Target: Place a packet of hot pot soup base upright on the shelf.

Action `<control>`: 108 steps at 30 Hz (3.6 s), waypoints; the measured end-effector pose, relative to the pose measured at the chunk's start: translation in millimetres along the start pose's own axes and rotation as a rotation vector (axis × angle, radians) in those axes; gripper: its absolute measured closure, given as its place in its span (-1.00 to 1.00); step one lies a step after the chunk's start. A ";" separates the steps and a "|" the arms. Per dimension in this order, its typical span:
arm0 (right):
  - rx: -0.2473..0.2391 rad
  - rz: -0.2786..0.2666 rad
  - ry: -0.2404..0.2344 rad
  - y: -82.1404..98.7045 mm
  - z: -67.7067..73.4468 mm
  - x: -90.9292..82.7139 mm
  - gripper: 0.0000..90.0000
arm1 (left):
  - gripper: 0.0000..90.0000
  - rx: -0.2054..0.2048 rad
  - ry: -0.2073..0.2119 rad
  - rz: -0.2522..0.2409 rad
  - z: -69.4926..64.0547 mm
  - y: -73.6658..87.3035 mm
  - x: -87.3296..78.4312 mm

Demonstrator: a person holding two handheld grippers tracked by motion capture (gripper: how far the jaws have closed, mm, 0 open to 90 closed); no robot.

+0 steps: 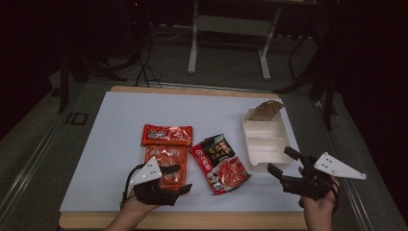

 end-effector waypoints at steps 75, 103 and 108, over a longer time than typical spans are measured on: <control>0.062 0.050 -0.047 26.2 -3.5 -26.0 -0.66 | 1.00 0.248 0.062 0.430 -37.7 12.4 234.1; 0.068 0.055 -0.050 27.4 -2.2 -25.8 -0.66 | 1.00 0.196 0.062 0.513 -41.2 29.2 221.6; 0.069 0.055 -0.052 27.6 -2.0 -24.1 -0.66 | 1.00 0.138 0.057 0.483 -39.8 27.3 214.1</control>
Point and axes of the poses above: each handheld gripper's, and its own axes: x roughly forward along the jaws, y roughly out of its underside, z roughly to its left, the point moved 6 cm from there along x, roughly forward along the jaws, and after that the axes turned 9 degrees about -z, right-handed, at the moved point
